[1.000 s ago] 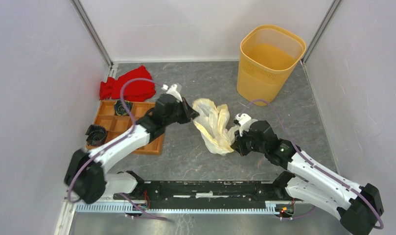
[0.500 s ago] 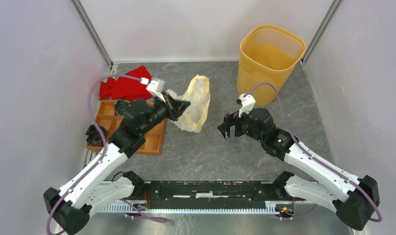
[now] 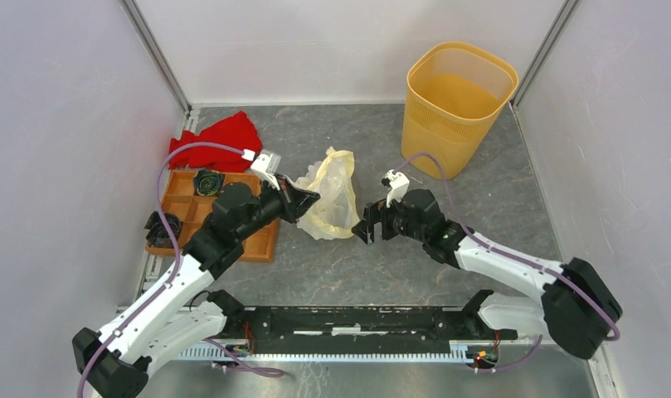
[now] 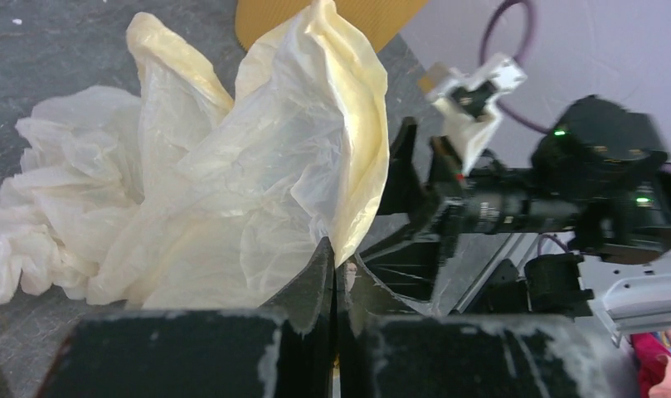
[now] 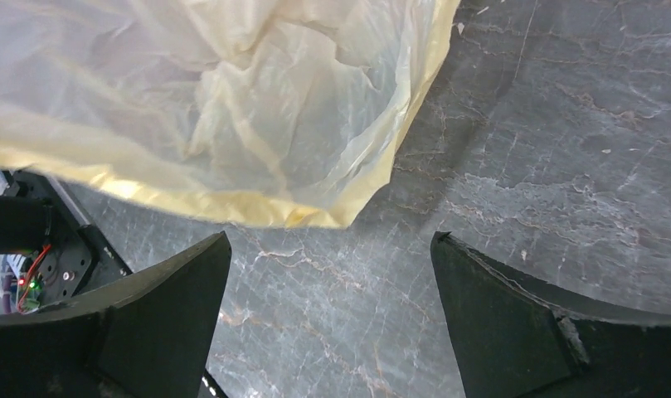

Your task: Put the trash bags into the trash bin

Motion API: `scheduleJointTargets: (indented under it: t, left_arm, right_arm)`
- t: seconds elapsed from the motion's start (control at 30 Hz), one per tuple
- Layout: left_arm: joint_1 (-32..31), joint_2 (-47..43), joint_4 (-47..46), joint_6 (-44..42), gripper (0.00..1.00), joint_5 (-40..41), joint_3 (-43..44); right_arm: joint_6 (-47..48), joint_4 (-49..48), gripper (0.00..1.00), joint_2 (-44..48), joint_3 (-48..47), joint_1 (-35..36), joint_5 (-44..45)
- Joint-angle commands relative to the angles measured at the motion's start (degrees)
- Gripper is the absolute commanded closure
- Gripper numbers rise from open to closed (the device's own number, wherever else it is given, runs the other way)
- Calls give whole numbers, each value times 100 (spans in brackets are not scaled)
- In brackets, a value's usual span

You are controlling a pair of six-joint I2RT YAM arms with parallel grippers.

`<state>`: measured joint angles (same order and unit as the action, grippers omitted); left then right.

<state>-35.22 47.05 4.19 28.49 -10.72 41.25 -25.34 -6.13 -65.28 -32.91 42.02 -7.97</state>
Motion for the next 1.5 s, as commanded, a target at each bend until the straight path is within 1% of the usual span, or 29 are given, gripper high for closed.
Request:
scheduleJointTargets:
  t: [0.0,0.07,0.13,0.17,0.23,0.33,0.37,0.47,0.6,0.67,0.7,0.73,0.77,0.8,0.83,0.87,0.93,0.97,1.03,1.07,1.17,1.27,1.37,1.47]
  left_arm:
    - [-11,-474,-244,357,98,-181,-149]
    - [-13,-721,-365,506,98,-297,-249]
    - [-11,-965,-393,618,98,-417,-350]
    - [-15,-1090,-559,655,98,-474,-408]
    - [-11,-1321,-697,744,98,-528,-536]
    - [-11,-1644,-997,873,98,-664,-688]
    - [-11,-1699,-1120,915,98,-725,-692]
    - [-11,-1727,-1327,956,98,-802,-609]
    - [-11,-1542,-1322,922,98,-861,-348]
    - [-11,-1459,-1374,922,98,-933,-229]
    - [-11,-1416,-1361,894,98,-911,-153]
    - [-11,-1379,-1280,849,98,-808,10]
    - [-11,-1328,-1087,775,98,-569,195]
    - [-11,-1260,-772,678,98,-192,451]
    - [-11,-1182,-303,569,98,372,753]
    - [-12,-1042,285,479,98,1002,1058]
    - [-11,-836,939,385,98,2263,1739]
    - [-11,-671,1283,229,98,2743,2033]
    - [-11,-451,1510,-112,98,3493,2528]
    - [-11,-346,1556,-292,98,3724,2743]
    - [-12,-94,1628,-820,98,4057,3257]
    - [-12,-20,1730,-948,98,4190,3500]
    - [-11,-201,1671,-947,98,4003,3299]
    - [-11,-494,1643,-755,98,3670,2712]
  right_arm:
    - [-237,-1296,2,-350,44,-28,-39]
    - [-256,-1577,2,-444,140,-113,-99]
    - [-426,-1578,2,-587,97,-400,-414]
    - [-528,-1667,2,-596,156,-526,-502]
    - [-682,-2037,2,-602,317,-717,-833]
    - [-587,-1791,2,-871,58,-729,-1062]
    - [-704,-1927,2,-930,96,-725,-1123]
    - [-1103,-2774,2,-1132,275,-689,-1507]
    - [-1232,-2934,4,-1416,85,-550,-1454]
    - [-1477,-3279,14,-1580,-24,-546,-1629]
    - [-1577,-3440,26,-1662,-128,-540,-1701]
    - [-1630,-3490,42,-1704,-249,-539,-1726]
    - [-1585,-3374,69,-1705,-392,-537,-1681]
    - [-1449,-2896,97,-1597,-620,-538,-1419]
    - [-1137,-2347,100,-1474,-851,-538,-1089]
    - [-776,-1701,100,-1308,-1184,-537,-681]
    - [-105,-493,100,-1047,-2011,-549,87]
    - [193,103,100,-938,-2484,-550,466]
    - [679,969,100,-762,-3295,-546,1008]
    - [868,1227,100,-674,-3593,-546,1152]
    - [1269,1814,100,-409,-4308,-546,1316]
    - [1527,2170,100,-109,-4574,-546,1449]
    - [1661,2158,100,250,-4345,-543,1376]
    - [1643,1914,100,628,-3599,-550,1172]
